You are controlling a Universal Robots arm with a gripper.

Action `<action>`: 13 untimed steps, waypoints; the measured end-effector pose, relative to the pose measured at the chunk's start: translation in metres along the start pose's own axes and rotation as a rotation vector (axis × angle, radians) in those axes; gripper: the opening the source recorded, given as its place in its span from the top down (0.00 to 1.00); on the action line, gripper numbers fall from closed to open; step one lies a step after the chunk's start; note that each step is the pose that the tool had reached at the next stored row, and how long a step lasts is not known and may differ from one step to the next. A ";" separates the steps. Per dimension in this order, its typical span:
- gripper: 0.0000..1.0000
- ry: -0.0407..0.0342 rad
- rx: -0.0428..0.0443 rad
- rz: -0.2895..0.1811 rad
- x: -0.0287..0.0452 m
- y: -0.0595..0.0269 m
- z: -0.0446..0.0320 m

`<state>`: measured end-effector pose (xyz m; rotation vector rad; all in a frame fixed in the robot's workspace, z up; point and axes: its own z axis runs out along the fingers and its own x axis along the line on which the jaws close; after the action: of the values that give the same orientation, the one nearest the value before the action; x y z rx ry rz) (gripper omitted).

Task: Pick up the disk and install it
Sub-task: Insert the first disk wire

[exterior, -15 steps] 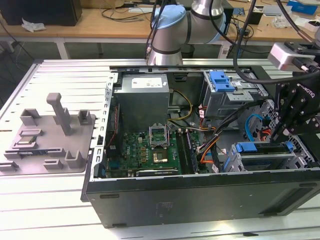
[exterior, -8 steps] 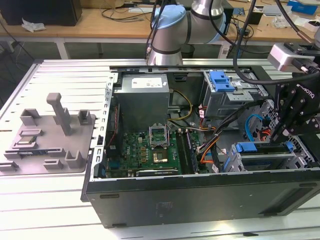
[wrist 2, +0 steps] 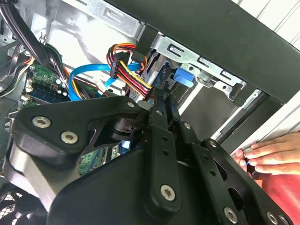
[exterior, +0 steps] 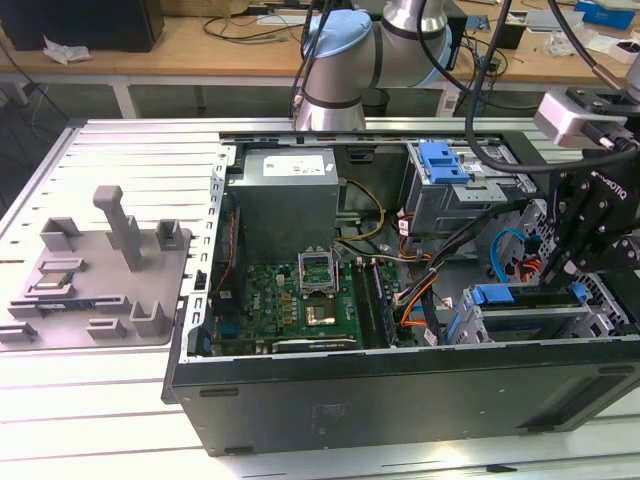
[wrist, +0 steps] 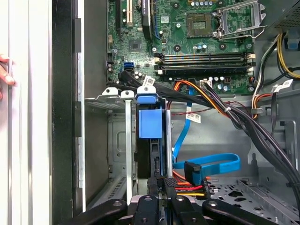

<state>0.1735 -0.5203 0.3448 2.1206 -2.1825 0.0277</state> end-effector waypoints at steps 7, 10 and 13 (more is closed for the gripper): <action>0.83 0.0001 0.0000 0.000 0.0007 0.0002 0.0014; 0.83 0.0000 0.0000 0.000 0.0007 -0.0001 0.0017; 0.83 0.0001 0.0000 0.000 0.0007 -0.0005 0.0018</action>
<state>0.1739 -0.5212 0.3430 2.1204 -2.1825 0.0278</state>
